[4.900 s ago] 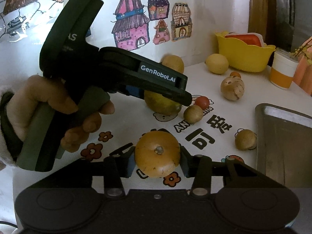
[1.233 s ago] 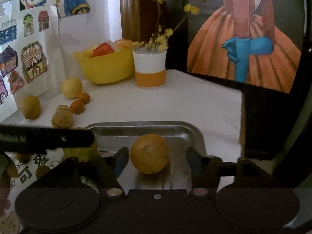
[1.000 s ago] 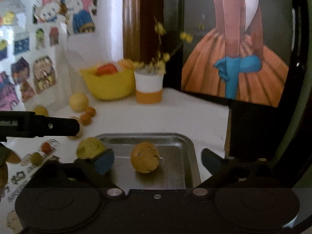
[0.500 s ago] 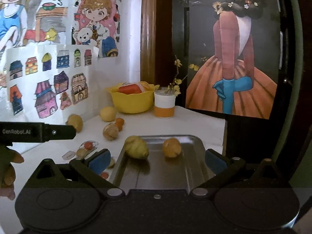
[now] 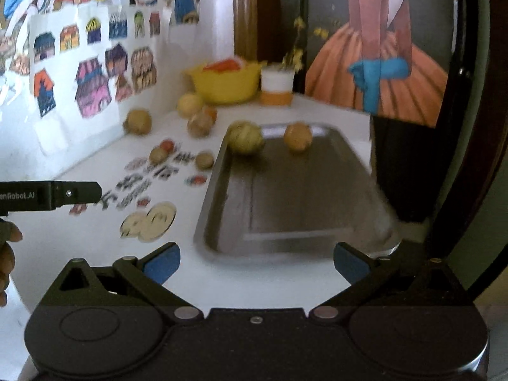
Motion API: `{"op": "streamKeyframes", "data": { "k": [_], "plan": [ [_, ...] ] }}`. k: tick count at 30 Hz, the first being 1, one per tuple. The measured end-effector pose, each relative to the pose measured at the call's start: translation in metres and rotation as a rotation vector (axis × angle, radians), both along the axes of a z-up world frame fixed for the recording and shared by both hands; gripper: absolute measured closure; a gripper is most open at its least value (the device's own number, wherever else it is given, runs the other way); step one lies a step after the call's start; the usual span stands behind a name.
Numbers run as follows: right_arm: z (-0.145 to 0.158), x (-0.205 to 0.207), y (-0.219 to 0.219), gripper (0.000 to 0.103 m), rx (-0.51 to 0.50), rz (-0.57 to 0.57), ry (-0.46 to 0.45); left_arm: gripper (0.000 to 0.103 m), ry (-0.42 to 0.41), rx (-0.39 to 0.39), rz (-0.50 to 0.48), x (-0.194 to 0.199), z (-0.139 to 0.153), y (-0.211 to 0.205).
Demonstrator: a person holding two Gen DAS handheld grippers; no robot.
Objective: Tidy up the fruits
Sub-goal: 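Open both tools and lift them away from the tray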
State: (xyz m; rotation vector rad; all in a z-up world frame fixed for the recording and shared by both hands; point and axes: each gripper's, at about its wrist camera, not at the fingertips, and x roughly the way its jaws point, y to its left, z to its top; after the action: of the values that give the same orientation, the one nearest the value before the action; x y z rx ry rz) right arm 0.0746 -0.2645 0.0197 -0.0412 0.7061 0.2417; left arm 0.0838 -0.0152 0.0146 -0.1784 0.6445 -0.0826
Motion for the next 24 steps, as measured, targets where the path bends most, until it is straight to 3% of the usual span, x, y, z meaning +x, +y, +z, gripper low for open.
{"op": "streamKeyframes", "data": {
  "k": [6,11,18,24],
  "plan": [
    [-0.002,-0.002,0.023,0.001,0.019,0.044,0.043,0.001,0.079,-0.025,0.036,-0.003,-0.008,0.029],
    [-0.001,0.006,0.044,0.001,0.021,0.108,0.06,0.001,0.114,0.017,0.062,-0.002,-0.01,0.042],
    [0.011,0.029,0.061,0.001,0.038,0.191,0.017,0.001,0.089,0.085,0.066,0.008,-0.006,0.05],
    [0.03,0.06,0.066,0.001,0.033,0.274,-0.066,0.001,0.06,0.072,0.072,0.037,0.005,0.058]
  ]
}}
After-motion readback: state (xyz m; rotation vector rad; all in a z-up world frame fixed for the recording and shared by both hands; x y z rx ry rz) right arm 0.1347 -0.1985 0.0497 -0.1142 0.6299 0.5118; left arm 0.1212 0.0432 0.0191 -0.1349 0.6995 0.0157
